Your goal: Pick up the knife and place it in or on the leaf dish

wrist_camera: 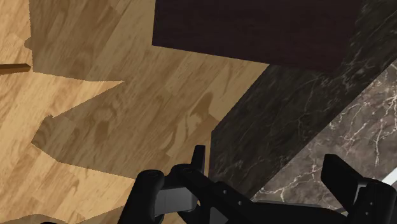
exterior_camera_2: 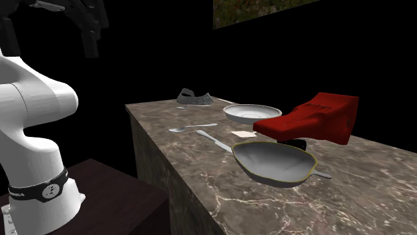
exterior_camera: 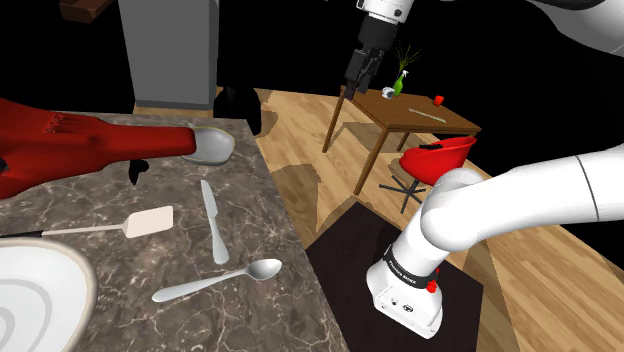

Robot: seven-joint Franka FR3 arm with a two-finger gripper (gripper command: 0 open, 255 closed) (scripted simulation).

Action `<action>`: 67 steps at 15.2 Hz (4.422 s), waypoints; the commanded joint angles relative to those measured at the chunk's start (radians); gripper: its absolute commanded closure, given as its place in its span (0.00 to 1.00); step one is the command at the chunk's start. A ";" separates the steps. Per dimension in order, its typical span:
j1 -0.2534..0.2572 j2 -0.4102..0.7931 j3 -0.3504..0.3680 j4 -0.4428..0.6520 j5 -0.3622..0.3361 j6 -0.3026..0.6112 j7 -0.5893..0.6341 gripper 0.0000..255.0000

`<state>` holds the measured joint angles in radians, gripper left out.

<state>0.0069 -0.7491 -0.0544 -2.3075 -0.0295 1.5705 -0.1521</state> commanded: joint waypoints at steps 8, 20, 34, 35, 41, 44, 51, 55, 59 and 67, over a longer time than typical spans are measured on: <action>0.018 -0.011 0.167 -0.115 0.107 0.101 0.262 0.00; 0.030 0.193 0.474 -0.126 0.250 0.331 0.711 0.00; -0.042 0.649 0.763 0.063 0.101 0.573 1.230 0.00; -0.043 0.657 0.765 0.055 0.096 0.587 1.234 0.00; -0.044 0.697 0.772 0.023 0.068 0.650 1.256 0.00; -0.044 0.697 0.772 0.023 0.067 0.650 1.256 0.00; -0.044 0.697 0.772 0.023 0.067 0.650 1.256 1.00; -0.044 0.697 0.772 0.023 0.067 0.650 1.256 1.00; -0.043 0.678 0.769 0.036 0.082 0.623 1.245 1.00; -0.042 0.614 0.754 0.095 0.124 0.512 1.212 1.00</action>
<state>-0.0351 -0.1259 0.7024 -2.2180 0.0884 2.0966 1.0649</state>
